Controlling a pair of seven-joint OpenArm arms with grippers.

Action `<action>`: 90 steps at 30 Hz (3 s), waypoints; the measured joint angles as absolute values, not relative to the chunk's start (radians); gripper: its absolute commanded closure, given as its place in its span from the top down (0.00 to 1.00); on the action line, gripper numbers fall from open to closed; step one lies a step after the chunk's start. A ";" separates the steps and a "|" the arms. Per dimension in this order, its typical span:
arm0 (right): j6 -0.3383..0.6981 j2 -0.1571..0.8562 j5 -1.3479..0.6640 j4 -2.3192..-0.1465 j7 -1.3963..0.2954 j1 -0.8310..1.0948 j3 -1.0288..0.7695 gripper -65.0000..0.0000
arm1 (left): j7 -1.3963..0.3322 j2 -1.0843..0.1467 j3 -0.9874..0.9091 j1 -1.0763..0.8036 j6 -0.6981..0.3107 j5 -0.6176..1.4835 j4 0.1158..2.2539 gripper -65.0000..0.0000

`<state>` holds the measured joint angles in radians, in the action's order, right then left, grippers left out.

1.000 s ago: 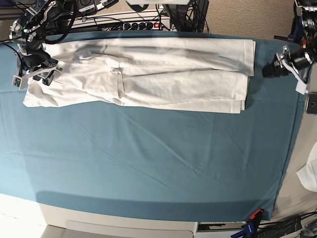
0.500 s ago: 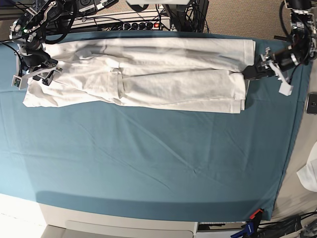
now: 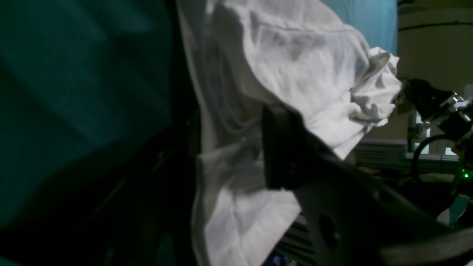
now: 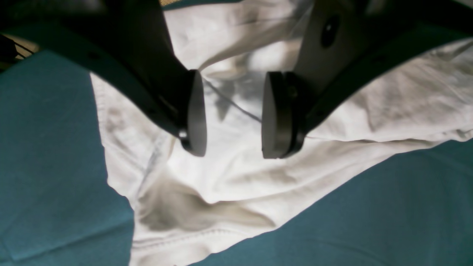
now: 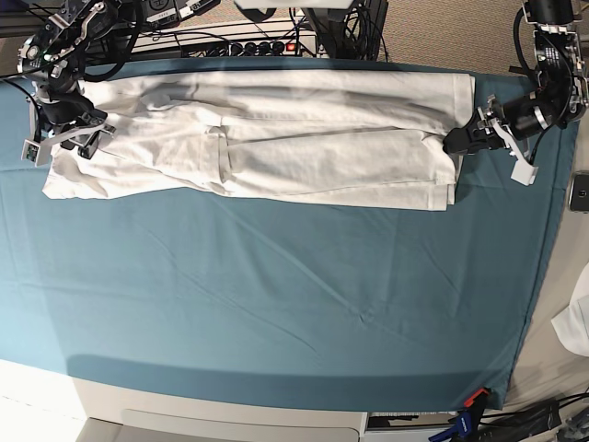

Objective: Fold the T-shirt properly
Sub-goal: 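Grasp the end of the folded strip with the left gripper, then fold the held end over toward the right gripper with the left gripper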

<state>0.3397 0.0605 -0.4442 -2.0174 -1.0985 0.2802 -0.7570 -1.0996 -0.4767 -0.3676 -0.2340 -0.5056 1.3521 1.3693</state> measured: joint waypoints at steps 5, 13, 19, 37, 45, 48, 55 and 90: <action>0.340 0.060 -0.444 -2.017 -1.098 0.280 -0.757 0.38 | -1.100 -0.466 -0.368 -0.234 -0.506 1.348 1.370 0.41; 0.340 0.060 -0.444 -2.017 -1.098 0.280 -0.757 0.38 | -1.100 -0.454 -0.371 -0.232 -0.506 1.328 1.374 0.13; 0.340 0.060 -0.443 -2.017 -1.097 0.280 -0.757 0.38 | -1.100 -0.454 -0.371 -0.232 -0.510 1.328 1.374 0.00; 0.337 0.060 -0.357 -2.017 -1.039 0.281 -0.758 0.38 | -1.129 -0.417 -0.168 -0.241 -0.632 1.244 1.750 0.00; 0.314 0.060 -0.285 -2.017 -1.021 0.280 -0.757 0.38 | -1.038 -0.263 0.101 -0.152 -0.578 1.029 1.768 0.00; 0.314 0.060 -0.285 -2.017 -1.020 0.280 -0.757 0.38 | -1.007 -0.220 0.178 -0.114 -0.556 0.941 1.766 0.00; 0.314 0.060 -0.285 -2.017 -1.020 0.280 -0.757 0.38 | -0.937 -0.126 0.341 -0.077 -0.504 0.783 1.766 0.00; 0.314 0.038 -0.284 -2.017 -1.019 0.280 -0.757 0.38 | -0.873 0.058 0.370 -0.014 -0.434 0.659 1.683 0.00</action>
